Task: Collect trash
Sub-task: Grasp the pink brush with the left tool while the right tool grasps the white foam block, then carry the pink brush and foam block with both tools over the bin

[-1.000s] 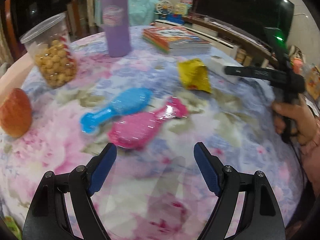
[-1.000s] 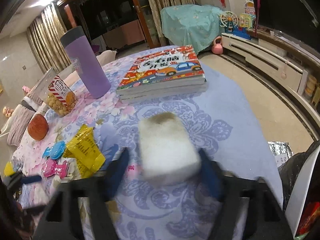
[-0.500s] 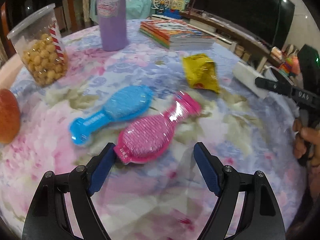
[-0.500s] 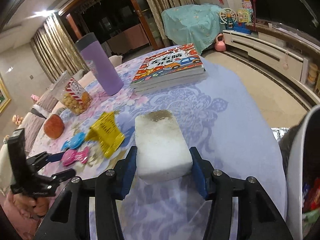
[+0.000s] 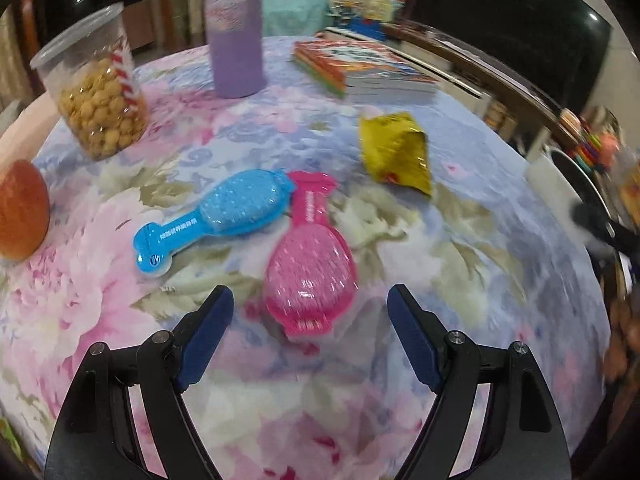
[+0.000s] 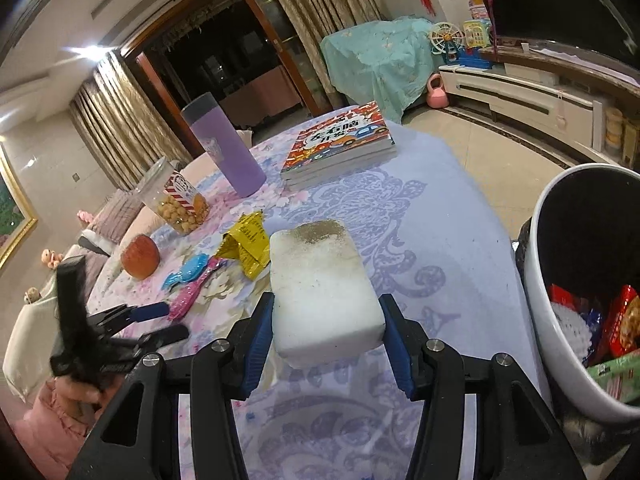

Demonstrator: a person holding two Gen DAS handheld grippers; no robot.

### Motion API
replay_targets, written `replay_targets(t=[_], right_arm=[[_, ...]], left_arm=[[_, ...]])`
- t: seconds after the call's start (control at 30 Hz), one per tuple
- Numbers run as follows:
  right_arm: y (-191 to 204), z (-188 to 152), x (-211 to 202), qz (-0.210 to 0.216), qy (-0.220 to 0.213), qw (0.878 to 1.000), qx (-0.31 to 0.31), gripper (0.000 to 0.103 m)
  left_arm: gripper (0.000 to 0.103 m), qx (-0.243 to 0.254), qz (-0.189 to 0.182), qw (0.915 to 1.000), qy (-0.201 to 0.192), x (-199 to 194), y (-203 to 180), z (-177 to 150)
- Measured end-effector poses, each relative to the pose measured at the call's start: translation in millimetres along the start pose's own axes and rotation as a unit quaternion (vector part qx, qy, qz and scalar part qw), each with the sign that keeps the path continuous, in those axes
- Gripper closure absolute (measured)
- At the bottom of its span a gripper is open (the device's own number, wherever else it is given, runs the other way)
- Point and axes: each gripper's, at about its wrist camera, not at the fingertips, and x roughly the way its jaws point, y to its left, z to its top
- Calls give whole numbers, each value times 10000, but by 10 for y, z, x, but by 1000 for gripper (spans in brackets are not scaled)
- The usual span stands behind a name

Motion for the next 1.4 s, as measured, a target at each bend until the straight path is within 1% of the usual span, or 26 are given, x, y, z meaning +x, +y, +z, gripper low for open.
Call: replay_targets(t=[0.07,0.1,0.13,0.2,0.23,0.33,0.43,0.53,0.77,0.83,1.07,1.4], right_arm=[[12,-35,-11,35,-13,10000,51,51],[15,-53,-12,51,-10,10000,70,51],[23,-75,-11,52,-3,10000,75,51],[21,-117,-26,48,4,10000,84,51],[16,-139,-35,46,9,9999,104,51],[-5,-198,-98,51,-13,9999,164,51],[-17,-254,-195,69,-64,9997,210,51],[-36,-304,-321,65,-134,9996,239,51],[-101,-367,-608,-32,-322,9991,284,51],[-128,-383,-699,-69,-390,9988,294,51],[-276,-458,-1010,-244,-616,9970,393,51],[-525,-530,-1319,-447,-871,9935,582,51]], left_arm=[[23,-63,68,10000,27,57,-2,16],[31,-70,83,9999,-1,69,-8,22],[37,-67,92,9999,-24,78,-20,26],[56,-74,109,9999,-55,74,-28,37],[58,-87,83,9999,-73,68,-37,38],[58,-113,83,9998,-115,31,-72,12],[58,-70,13,9998,-183,-49,-198,-68],[58,-31,-174,9994,-284,-170,-403,-176],[59,84,-693,9964,-484,-428,-911,-301],[58,157,-820,9953,-498,-464,-1066,-316],[58,420,-1075,9923,-459,-498,-1515,-354],[58,756,-1284,9876,-500,-576,-2013,-318]])
